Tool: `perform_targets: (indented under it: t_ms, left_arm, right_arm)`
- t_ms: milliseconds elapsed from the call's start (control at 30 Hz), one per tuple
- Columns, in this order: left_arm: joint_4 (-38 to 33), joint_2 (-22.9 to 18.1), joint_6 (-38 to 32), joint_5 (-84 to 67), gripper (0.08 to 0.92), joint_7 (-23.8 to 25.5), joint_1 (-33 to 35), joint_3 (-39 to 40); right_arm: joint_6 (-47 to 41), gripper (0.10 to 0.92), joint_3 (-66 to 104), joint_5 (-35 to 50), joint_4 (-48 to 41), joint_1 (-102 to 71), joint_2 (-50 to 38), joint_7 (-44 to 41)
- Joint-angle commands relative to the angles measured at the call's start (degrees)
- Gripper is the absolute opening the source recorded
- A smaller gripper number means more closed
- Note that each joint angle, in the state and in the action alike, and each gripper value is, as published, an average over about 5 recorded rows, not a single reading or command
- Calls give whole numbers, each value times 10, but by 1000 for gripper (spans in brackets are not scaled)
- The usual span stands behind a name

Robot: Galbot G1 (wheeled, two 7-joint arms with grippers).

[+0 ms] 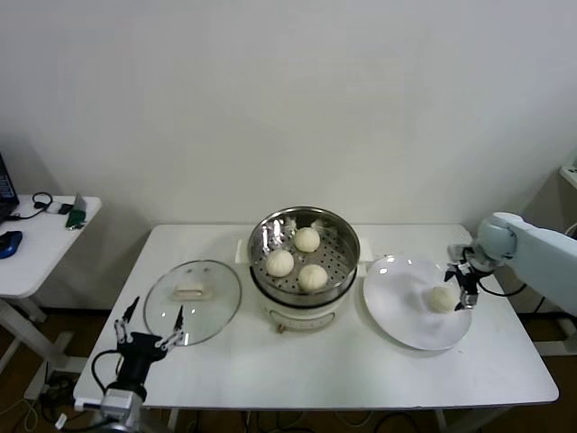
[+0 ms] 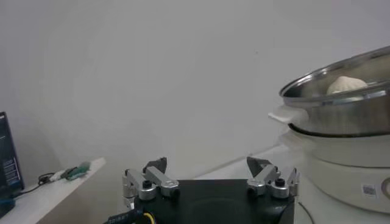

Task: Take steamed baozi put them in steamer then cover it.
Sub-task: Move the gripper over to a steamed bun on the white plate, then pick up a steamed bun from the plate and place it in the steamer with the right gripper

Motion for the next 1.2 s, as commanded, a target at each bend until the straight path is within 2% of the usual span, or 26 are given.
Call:
perform_targets:
  t_ms: [33, 500, 800, 1033, 1200]
  left_arm:
    - [0, -2, -1, 5, 823, -1, 2, -1]
    - [2, -3, -1, 7, 823, -2, 3, -4]
    - [-2, -3, 1, 10, 823, -3, 2, -2]
    - [-3, -4, -1, 11, 823, -3, 4, -1]
    - [-5, -6, -1, 12, 823, -2, 3, 4]
  right_arm:
    - [5, 823, 43, -23, -61, -38, 44, -4]
    - [10, 815, 38, -38, -67, -38, 56, -25]
    - [9, 676, 33, -29, -70, -28, 56, -33]
    - [-20, 668, -15, 54, -48, 23, 44, -28]
    - [-49, 670, -129, 181, -10, 135, 41, -18]
